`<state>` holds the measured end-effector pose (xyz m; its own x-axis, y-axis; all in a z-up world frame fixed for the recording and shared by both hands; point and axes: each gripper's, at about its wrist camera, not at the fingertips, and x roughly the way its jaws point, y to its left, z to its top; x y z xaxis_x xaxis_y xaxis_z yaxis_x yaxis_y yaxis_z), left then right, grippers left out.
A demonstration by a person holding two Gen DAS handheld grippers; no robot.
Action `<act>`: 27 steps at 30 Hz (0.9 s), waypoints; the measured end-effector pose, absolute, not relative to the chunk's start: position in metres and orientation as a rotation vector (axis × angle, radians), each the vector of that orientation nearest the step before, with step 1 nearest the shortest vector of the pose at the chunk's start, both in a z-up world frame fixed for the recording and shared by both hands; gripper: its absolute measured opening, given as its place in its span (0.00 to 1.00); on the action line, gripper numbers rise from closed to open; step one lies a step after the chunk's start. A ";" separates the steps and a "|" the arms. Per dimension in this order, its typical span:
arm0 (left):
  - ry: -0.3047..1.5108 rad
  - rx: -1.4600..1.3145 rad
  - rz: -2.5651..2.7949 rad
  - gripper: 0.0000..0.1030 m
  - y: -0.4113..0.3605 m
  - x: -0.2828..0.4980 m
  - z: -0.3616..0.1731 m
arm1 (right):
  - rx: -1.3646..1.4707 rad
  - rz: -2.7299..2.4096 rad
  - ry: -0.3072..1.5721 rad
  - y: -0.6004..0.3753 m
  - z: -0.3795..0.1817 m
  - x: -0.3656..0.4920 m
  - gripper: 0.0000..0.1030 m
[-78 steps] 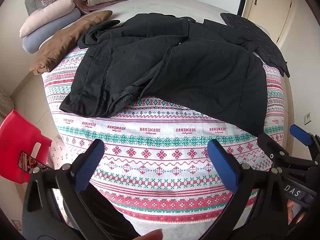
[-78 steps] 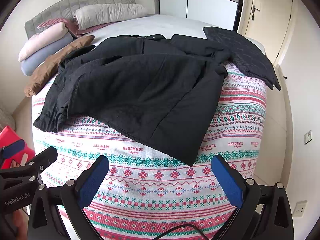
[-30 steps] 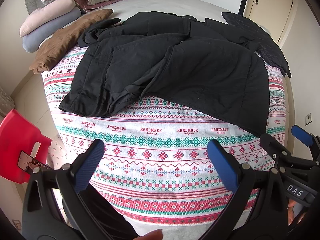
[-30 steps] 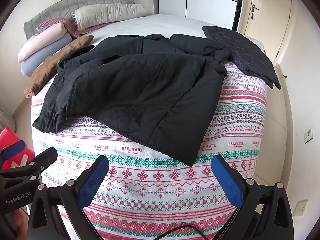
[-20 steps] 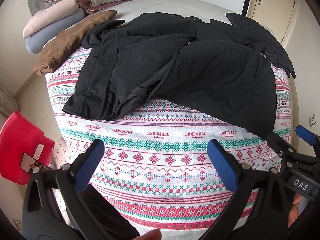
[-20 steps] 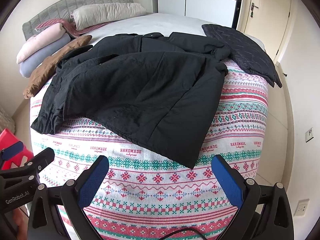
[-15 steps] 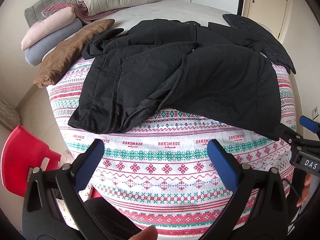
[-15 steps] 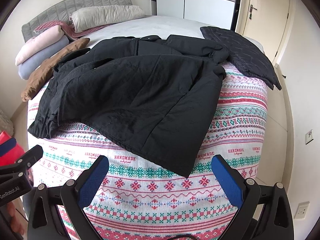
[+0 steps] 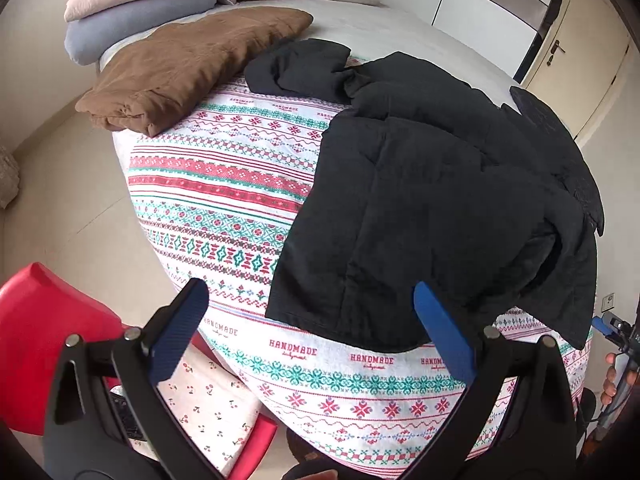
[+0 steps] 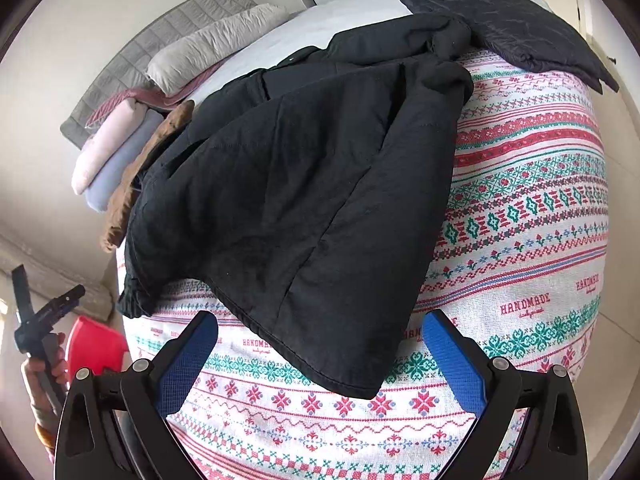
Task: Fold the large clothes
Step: 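Grasp the black coat with both grippers, lift and shake it flat onto the bed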
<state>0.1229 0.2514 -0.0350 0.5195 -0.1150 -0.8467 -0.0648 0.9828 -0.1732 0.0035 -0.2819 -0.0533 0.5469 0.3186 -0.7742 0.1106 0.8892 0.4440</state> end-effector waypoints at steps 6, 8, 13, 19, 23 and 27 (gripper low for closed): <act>1.118 -0.349 -0.163 0.93 0.268 0.155 -0.102 | 0.573 0.164 1.017 -0.291 -0.078 0.024 0.99; 1.153 -0.364 -0.171 0.89 0.265 0.161 -0.124 | 0.591 0.172 1.035 -0.291 -0.090 0.032 0.99; 1.109 -0.382 -0.240 0.76 0.250 0.153 -0.125 | 0.663 0.202 0.997 -0.290 -0.101 0.037 0.86; 1.152 -0.369 -0.360 0.17 0.215 0.131 -0.102 | 0.669 0.340 0.953 -0.269 -0.088 0.026 0.13; 1.080 -0.372 -0.474 0.11 0.194 0.093 -0.052 | 0.661 0.380 0.870 -0.276 -0.047 -0.002 0.11; 1.007 -0.434 -0.571 0.10 0.191 0.053 0.002 | 0.677 0.374 0.711 -0.313 0.015 -0.048 0.10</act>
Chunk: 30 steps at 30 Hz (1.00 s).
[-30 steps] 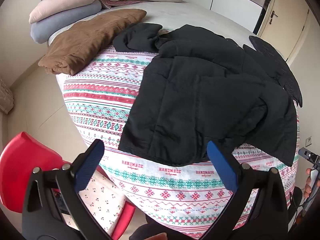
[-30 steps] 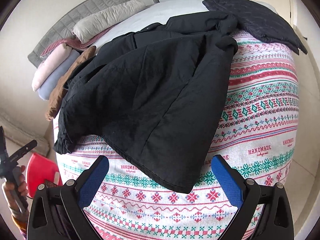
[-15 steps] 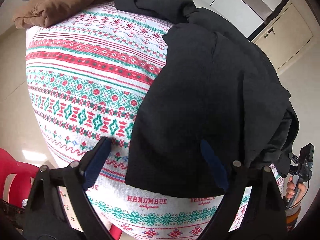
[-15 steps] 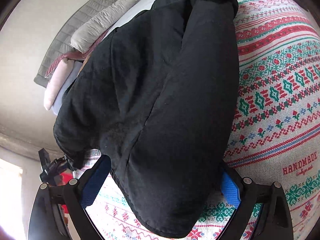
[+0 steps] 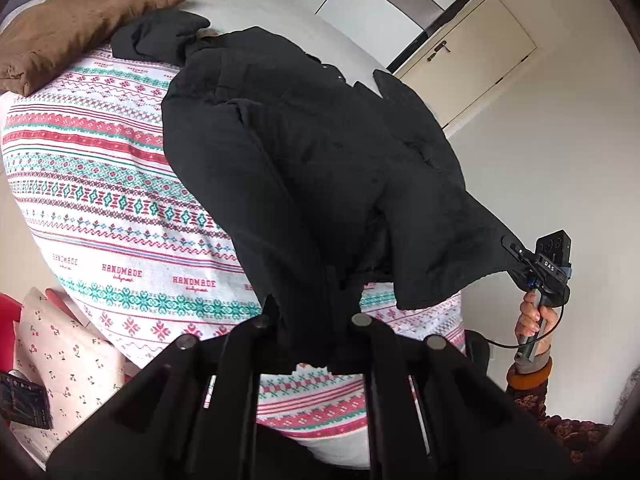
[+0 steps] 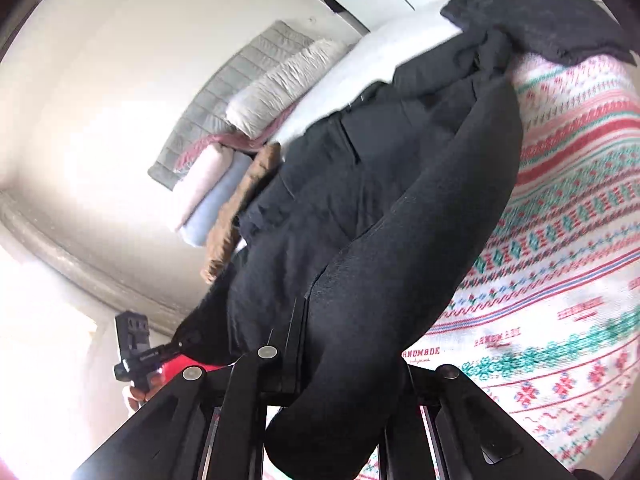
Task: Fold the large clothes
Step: 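Grasp the black coat with both grippers, lift and shake it flat onto the bed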
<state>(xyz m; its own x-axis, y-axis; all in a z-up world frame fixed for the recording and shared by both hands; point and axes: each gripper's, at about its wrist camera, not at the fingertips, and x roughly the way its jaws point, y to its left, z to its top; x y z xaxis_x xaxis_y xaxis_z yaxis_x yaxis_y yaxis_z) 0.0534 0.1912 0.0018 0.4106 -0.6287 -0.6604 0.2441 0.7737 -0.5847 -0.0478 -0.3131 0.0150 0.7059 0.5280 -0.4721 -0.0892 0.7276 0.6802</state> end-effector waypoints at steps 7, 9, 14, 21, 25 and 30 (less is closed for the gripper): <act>1.067 -0.352 -0.496 0.10 0.188 -0.008 0.007 | 0.580 0.135 0.743 -0.381 0.039 -0.083 0.09; 1.171 -0.291 -0.415 0.12 0.185 -0.014 -0.022 | 0.521 0.027 0.844 -0.390 0.014 -0.083 0.09; 1.318 -0.118 -0.254 0.42 0.178 -0.021 -0.069 | 0.371 -0.140 1.117 -0.391 -0.062 -0.087 0.15; 1.028 0.021 -0.207 0.68 0.153 -0.038 0.001 | 0.221 -0.284 1.001 -0.381 -0.011 -0.106 0.61; 1.006 -0.003 -0.398 0.68 0.100 -0.026 -0.005 | 0.216 -0.220 0.933 -0.363 0.013 -0.109 0.68; 1.076 0.088 -0.620 0.68 0.014 -0.011 -0.054 | 0.178 -0.090 0.975 -0.320 0.007 -0.080 0.71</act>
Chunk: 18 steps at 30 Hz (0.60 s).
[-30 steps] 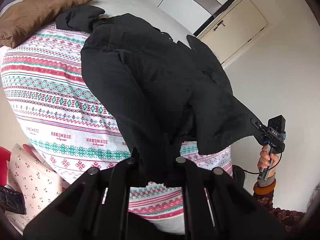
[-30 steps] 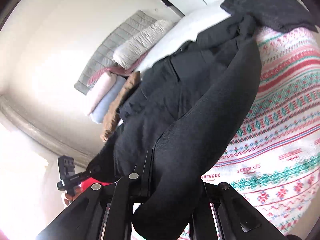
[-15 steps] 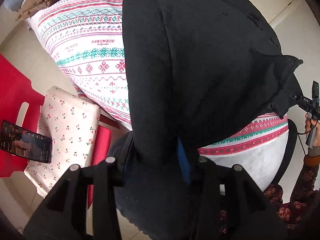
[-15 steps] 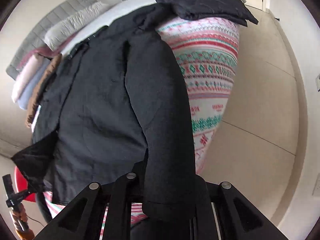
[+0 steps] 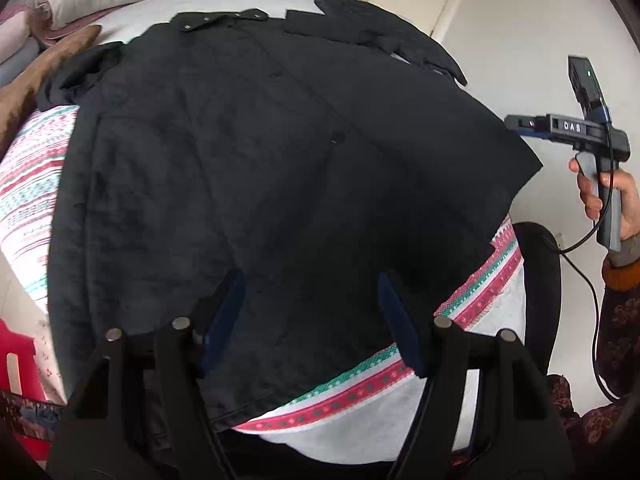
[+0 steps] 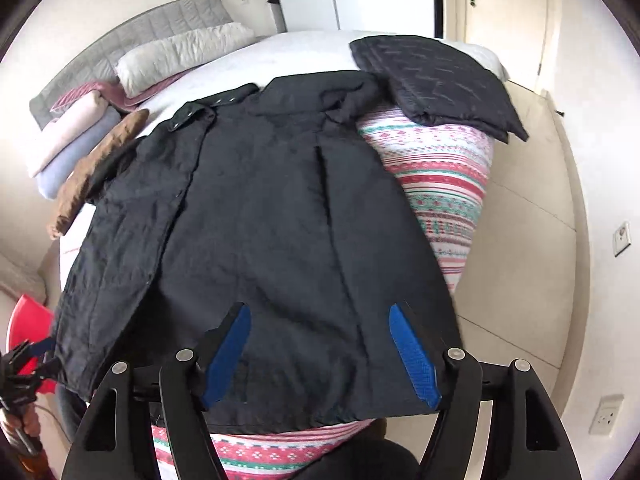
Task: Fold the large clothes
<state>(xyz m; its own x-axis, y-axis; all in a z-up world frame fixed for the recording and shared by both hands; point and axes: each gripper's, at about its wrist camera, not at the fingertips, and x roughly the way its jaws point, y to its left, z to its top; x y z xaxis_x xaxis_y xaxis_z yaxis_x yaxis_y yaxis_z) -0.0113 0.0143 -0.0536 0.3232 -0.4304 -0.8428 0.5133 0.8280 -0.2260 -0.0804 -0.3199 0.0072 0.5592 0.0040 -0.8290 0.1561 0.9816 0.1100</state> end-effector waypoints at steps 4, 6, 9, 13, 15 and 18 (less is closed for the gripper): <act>1.184 0.216 -0.696 0.67 -0.020 -0.021 -0.077 | 0.170 -0.029 1.035 -0.295 -0.011 -0.061 0.71; 1.208 0.198 -0.768 0.66 -0.014 -0.024 -0.061 | 0.172 -0.004 1.068 -0.289 -0.018 -0.054 0.71; 1.184 0.125 -0.759 0.69 0.010 -0.019 -0.031 | 0.164 0.025 1.087 -0.283 -0.019 -0.041 0.71; 1.082 0.130 -0.545 0.82 0.050 0.008 0.007 | 0.145 0.027 1.083 -0.275 -0.003 -0.015 0.71; 1.044 0.128 -0.421 0.82 0.072 0.033 0.021 | 0.146 0.041 1.080 -0.269 0.007 0.002 0.71; 1.024 0.134 -0.253 0.82 0.105 0.078 0.035 | 0.144 0.069 1.074 -0.262 0.021 0.024 0.71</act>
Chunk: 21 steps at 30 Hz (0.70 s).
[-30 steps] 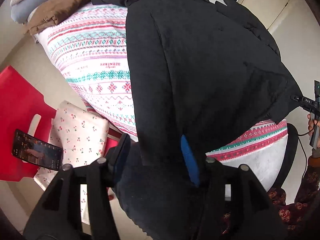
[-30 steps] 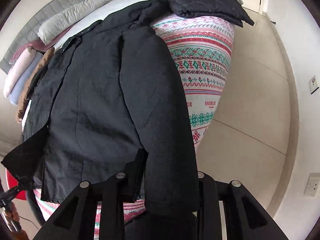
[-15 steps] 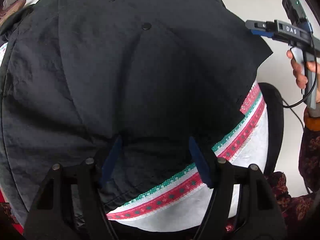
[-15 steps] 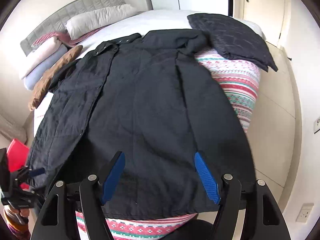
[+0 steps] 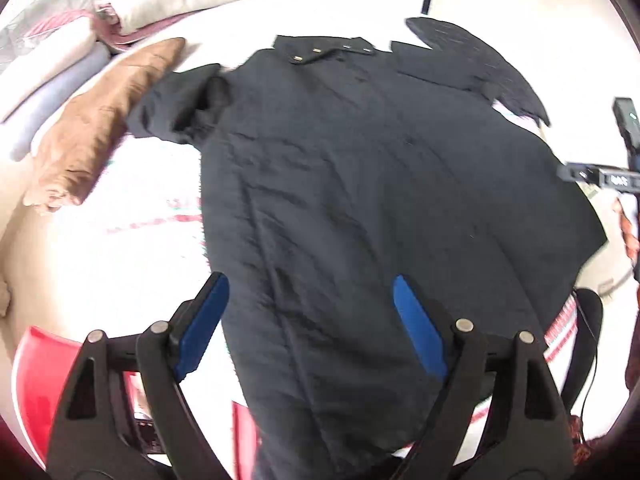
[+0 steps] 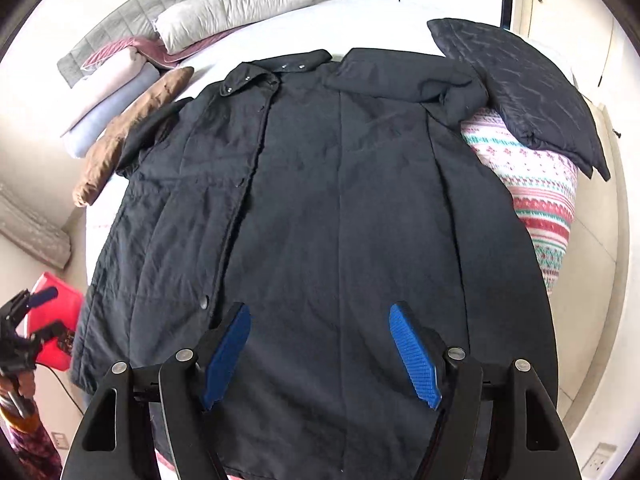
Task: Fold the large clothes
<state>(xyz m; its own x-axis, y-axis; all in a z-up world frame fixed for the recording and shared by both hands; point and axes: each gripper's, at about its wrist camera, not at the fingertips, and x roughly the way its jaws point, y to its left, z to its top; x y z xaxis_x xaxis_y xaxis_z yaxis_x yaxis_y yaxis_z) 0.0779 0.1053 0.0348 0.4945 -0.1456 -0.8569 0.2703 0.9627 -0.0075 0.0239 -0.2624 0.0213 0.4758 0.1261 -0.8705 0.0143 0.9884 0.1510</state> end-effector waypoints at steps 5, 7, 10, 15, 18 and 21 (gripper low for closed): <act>1.022 0.063 -0.079 0.82 0.154 0.178 0.039 | 0.117 0.093 1.071 -0.249 0.032 0.064 0.74; 1.023 0.047 -0.028 0.82 0.169 0.224 0.027 | 0.104 0.086 1.083 -0.243 0.032 0.080 0.74; 1.025 0.079 0.039 0.82 0.176 0.293 0.006 | 0.074 0.100 1.092 -0.237 0.029 0.102 0.74; 1.026 0.125 0.112 0.82 0.164 0.394 -0.025 | 0.040 0.079 1.131 -0.237 0.011 0.142 0.74; 1.012 0.138 0.155 0.79 0.154 0.442 -0.037 | 0.048 0.061 1.149 -0.241 -0.005 0.164 0.74; 1.017 0.132 0.197 0.75 0.150 0.476 -0.052 | 0.080 0.061 1.167 -0.245 -0.021 0.185 0.74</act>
